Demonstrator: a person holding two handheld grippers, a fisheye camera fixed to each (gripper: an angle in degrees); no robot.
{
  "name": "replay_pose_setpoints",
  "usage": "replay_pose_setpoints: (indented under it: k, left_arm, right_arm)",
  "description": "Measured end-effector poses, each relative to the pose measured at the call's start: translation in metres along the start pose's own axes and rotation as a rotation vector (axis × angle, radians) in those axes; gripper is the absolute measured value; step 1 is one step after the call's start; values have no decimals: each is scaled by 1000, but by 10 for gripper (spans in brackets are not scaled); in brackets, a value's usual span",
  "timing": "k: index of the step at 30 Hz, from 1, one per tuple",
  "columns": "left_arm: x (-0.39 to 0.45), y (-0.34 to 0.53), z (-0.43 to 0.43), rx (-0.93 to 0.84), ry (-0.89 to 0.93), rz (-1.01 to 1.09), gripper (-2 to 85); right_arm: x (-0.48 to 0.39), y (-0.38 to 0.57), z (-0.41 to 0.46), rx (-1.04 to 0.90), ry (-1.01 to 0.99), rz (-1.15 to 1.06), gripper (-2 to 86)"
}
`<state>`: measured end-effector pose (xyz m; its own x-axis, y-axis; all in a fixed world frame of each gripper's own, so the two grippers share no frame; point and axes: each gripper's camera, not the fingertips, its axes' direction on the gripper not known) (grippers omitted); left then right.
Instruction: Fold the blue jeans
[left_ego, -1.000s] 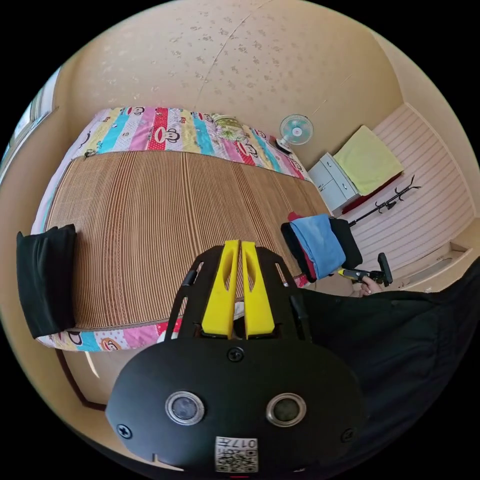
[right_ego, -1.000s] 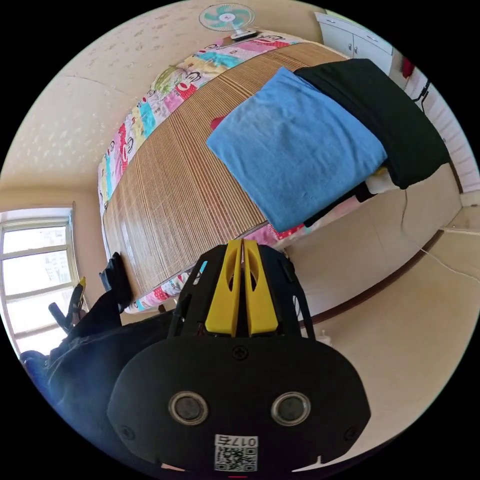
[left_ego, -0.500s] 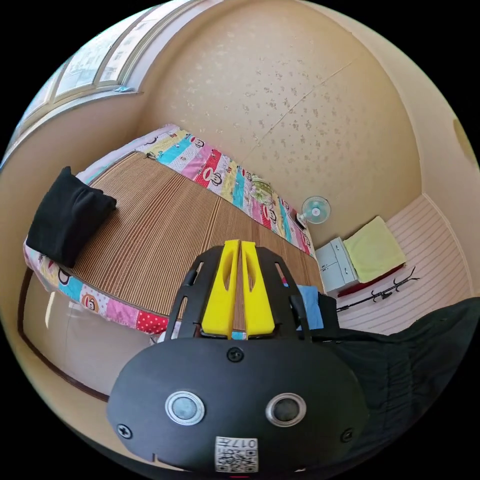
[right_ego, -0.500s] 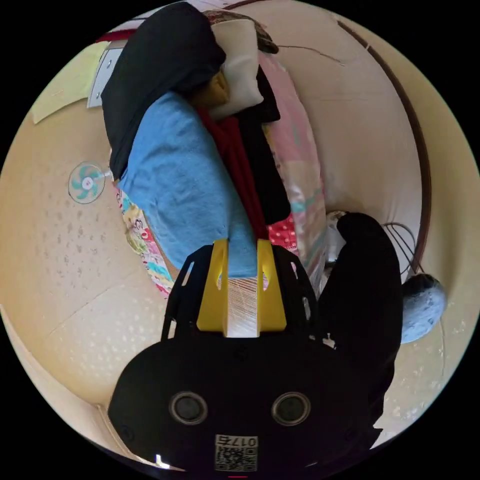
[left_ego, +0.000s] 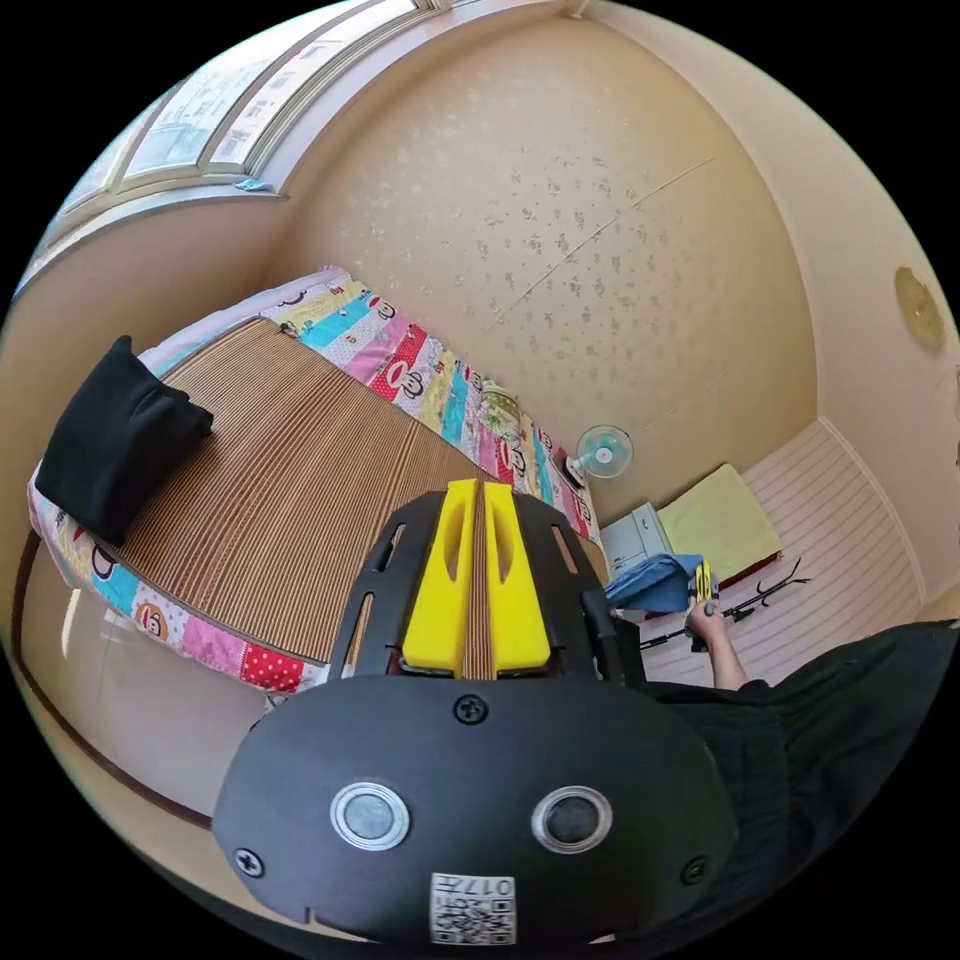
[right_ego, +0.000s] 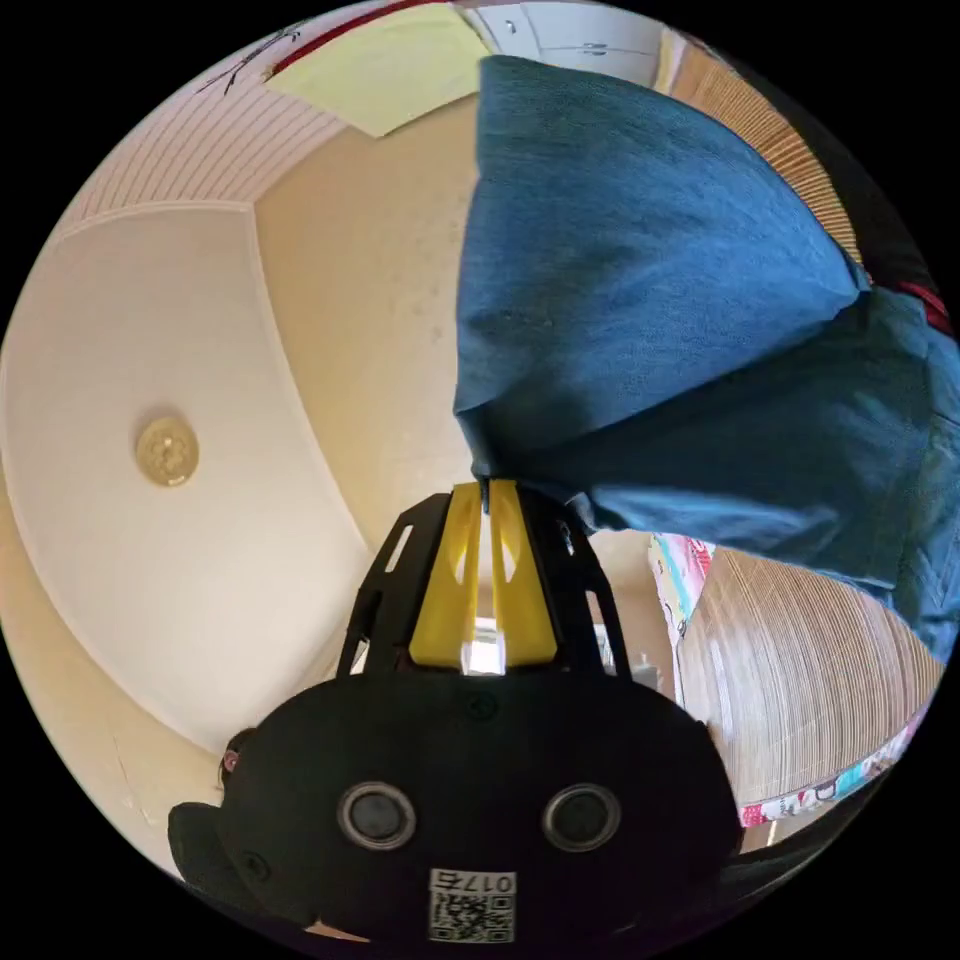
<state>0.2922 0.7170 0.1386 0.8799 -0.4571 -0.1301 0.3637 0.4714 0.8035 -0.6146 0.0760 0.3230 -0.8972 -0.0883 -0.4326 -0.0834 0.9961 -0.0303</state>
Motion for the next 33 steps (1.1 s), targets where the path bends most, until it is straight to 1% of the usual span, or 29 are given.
replay_pose_setpoints:
  k: [2, 3, 4, 5, 6, 8, 10, 12, 13, 15, 16, 18, 19, 20, 21, 22, 23, 24, 26, 28, 30, 31, 32, 33]
  left_arm:
    - [10, -16, 5, -23, 86, 40, 31]
    - [17, -27, 9, -38, 143, 62, 40]
    - [21, -33, 12, -48, 174, 72, 44]
    - [29, -44, 17, -75, 242, 84, 49]
    - [37, -56, 23, -110, 317, 93, 53]
    - [49, -72, 34, -176, 413, 96, 64]
    - [60, -85, 48, -265, 441, 107, 73]
    - [69, -95, 72, -417, 419, 99, 87]
    - [69, -97, 76, -443, 432, 81, 90]
    - [56, -107, 82, -458, 588, -42, 98]
    - [51, -111, 82, -454, 626, -83, 102]
    - [23, -127, 85, -450, 723, -291, 126]
    - [15, -130, 85, -439, 746, -350, 135]
    - [-1, -135, 85, -376, 825, -471, 149]
    - [-19, -137, 83, -249, 954, -610, 157]
    - [-28, -137, 83, -179, 1027, -681, 159]
    - [-43, -138, 85, -64, 1144, -809, 161]
    - [-55, -142, 88, 8, 1200, -905, 163]
    - [-68, -154, 88, 33, 1175, -964, 167]
    - [-76, -168, 88, 32, 1132, -971, 170]
    - [-91, -179, 90, 119, 1136, -1018, 162]
    - [-96, -180, 92, 132, 1129, -1037, 156]
    - [-104, -180, 98, 68, 1089, -1084, 137]
    - [-108, -177, 107, -67, 1020, -1131, 110]
  right_arm:
    - [-54, 31, 69, -246, -57, -130, 19]
    - [-65, 41, 82, -289, -83, -155, 19]
    - [-83, 61, 103, -347, -163, -188, 18]
    - [-96, 80, 119, -381, -273, -197, 17]
    - [-101, 88, 126, -396, -328, -194, 17]
    - [-122, 121, 156, -462, -476, -177, 16]
    - [-139, 147, 175, -478, -532, -194, 16]
    - [-152, 171, 193, -495, -593, -194, 15]
    - [-158, 185, 205, -503, -641, -182, 15]
    - [-163, 205, 223, -523, -725, -157, 14]
    - [-167, 220, 235, -544, -764, -146, 14]
    - [-176, 243, 249, -582, -780, -153, 13]
    - [-181, 258, 258, -608, -774, -168, 13]
    - [-183, 274, 267, -640, -772, -174, 13]
    - [-183, 281, 271, -656, -775, -171, 13]
    - [-180, 296, 279, -685, -783, -162, 13]
    - [-175, 308, 285, -711, -792, -148, 13]
    - [-172, 314, 286, -722, -795, -140, 14]
    - [-158, 332, 285, -757, -784, -141, 14]
    - [-148, 344, 281, -782, -766, -168, 15]
    - [-132, 355, 275, -807, -768, -171, 20]
    - [-120, 361, 271, -816, -777, -165, 23]
    - [-108, 364, 267, -814, -782, -166, 25]
    - [-102, 364, 265, -813, -779, -171, 26]
